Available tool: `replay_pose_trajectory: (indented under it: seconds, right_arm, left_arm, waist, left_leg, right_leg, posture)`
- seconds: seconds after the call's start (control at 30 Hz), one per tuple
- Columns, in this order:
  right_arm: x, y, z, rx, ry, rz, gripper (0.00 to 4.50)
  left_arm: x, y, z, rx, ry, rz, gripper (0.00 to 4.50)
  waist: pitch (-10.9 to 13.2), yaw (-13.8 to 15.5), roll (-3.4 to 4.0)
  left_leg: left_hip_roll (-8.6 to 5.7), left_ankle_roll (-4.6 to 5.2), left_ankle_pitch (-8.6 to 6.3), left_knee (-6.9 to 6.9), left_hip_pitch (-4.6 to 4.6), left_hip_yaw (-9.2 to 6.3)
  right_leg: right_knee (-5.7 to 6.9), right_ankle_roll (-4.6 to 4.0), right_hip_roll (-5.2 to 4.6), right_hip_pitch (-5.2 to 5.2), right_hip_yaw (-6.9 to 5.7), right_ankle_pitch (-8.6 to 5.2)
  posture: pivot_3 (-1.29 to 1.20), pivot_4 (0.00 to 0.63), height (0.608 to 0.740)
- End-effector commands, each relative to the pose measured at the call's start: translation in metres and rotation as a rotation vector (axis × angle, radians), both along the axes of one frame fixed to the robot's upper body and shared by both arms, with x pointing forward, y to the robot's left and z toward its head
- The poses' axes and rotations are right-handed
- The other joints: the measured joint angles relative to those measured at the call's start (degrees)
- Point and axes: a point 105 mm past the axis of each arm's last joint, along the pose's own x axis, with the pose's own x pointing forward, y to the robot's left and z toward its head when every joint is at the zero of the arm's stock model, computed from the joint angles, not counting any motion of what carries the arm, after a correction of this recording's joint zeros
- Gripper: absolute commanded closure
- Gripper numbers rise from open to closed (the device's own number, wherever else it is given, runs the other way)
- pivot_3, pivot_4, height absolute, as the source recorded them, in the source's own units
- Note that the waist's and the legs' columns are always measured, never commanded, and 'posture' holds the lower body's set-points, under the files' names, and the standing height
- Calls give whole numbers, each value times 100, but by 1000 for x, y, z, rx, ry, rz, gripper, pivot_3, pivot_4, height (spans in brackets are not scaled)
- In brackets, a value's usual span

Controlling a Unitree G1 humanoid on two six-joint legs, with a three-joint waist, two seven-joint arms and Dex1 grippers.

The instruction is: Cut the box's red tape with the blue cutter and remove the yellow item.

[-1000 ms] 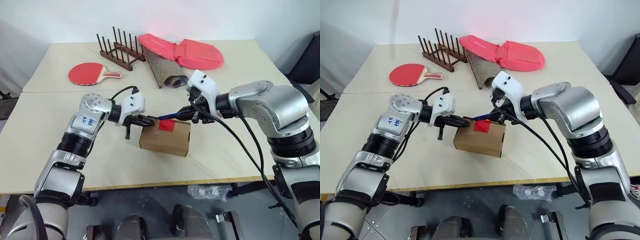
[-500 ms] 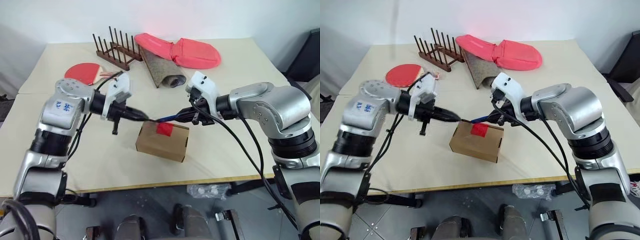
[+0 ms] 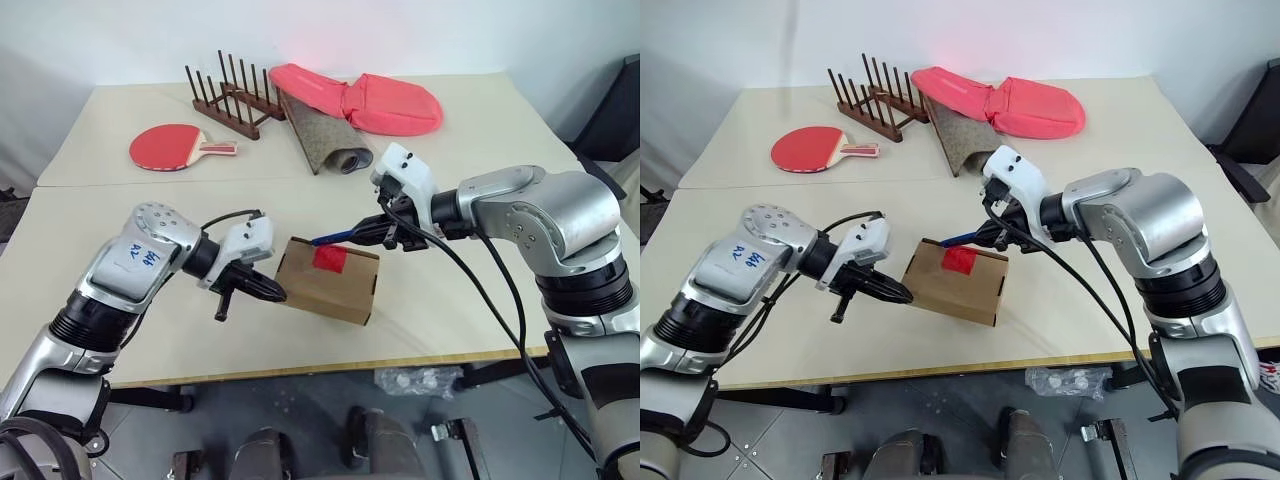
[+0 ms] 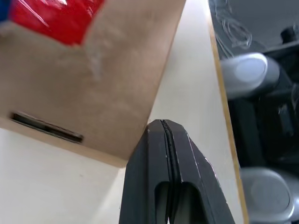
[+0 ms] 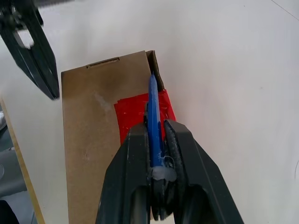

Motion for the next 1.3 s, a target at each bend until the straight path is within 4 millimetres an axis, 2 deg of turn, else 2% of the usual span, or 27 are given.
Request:
replay_pose_trajectory:
  seconds: [0.03,0.17,0.37,0.53,0.63,0.77,0.9,1.03,1.13,1.3]
  right_arm:
    - [-3,-1,-1,-2,14,-1,4339]
    - [-3,-2,0,-5,9,-5,4339]
    - [-5,-2,2,-7,7,-8,4339]
    - [-5,-2,2,-7,4,-10,4339]
    - [-4,-2,1,-13,0,-14,4339]
    - [-4,-3,0,-14,3,-14,4339]
    - [-4,-3,-1,-19,2,-18,4339]
    - [-3,-3,-1,-19,3,-16,4339]
    - [-3,-1,0,-16,-4,-13,4339]
    - [-4,1,5,-7,-13,-12,4339]
  left_arm:
    - [-2,2,-3,30,-7,-25,4500]
    - [15,3,-13,54,-77,2,4500]
    - [38,4,-9,33,-177,43,4500]
    - [39,3,-4,6,-169,41,4500]
    - [37,5,10,-37,-164,33,4500]
    - [37,7,45,-172,-137,47,4500]
    - [52,1,65,-226,-230,86,4500]
    - [60,-11,52,-200,-273,68,4500]
    - [57,-17,42,-186,-250,39,4500]
    - [50,-3,27,-113,-209,34,4500]
  waist:
    - [0,-1,0]
    - [0,5,0]
    - [0,8,0]
    - [0,-1,0]
    - [0,-3,0]
    - [1,-1,-1]
    - [1,-2,-1]
    - [1,-3,-1]
    - [1,-23,-1]
    - [1,-22,0]
  left_leg:
    - [0,0,0,0,2,1]
    - [1,0,-1,0,3,5]
    - [0,2,-2,2,4,9]
    - [1,2,-2,2,4,11]
    - [2,2,-2,1,2,12]
    - [3,2,-2,2,-1,13]
    - [1,2,-2,2,1,13]
    - [-1,2,-2,1,4,16]
    - [1,2,-2,1,2,17]
    - [5,0,-3,0,5,20]
  right_leg:
    - [0,0,0,0,3,0]
    - [2,0,1,-1,6,0]
    - [6,0,0,-3,11,0]
    - [6,0,1,-4,11,0]
    - [7,0,1,-9,13,0]
    - [7,0,2,-10,12,0]
    - [6,0,1,-9,14,1]
    - [7,1,3,-8,16,1]
    - [7,1,6,-10,15,1]
    - [7,1,10,-11,19,1]
  posture:
    - [0,150,740]
    - [0,150,740]
    - [0,150,740]
    - [0,150,740]
    - [0,150,740]
    - [0,150,740]
    - [0,150,740]
    - [0,150,740]
    - [0,150,740]
    - [0,150,740]
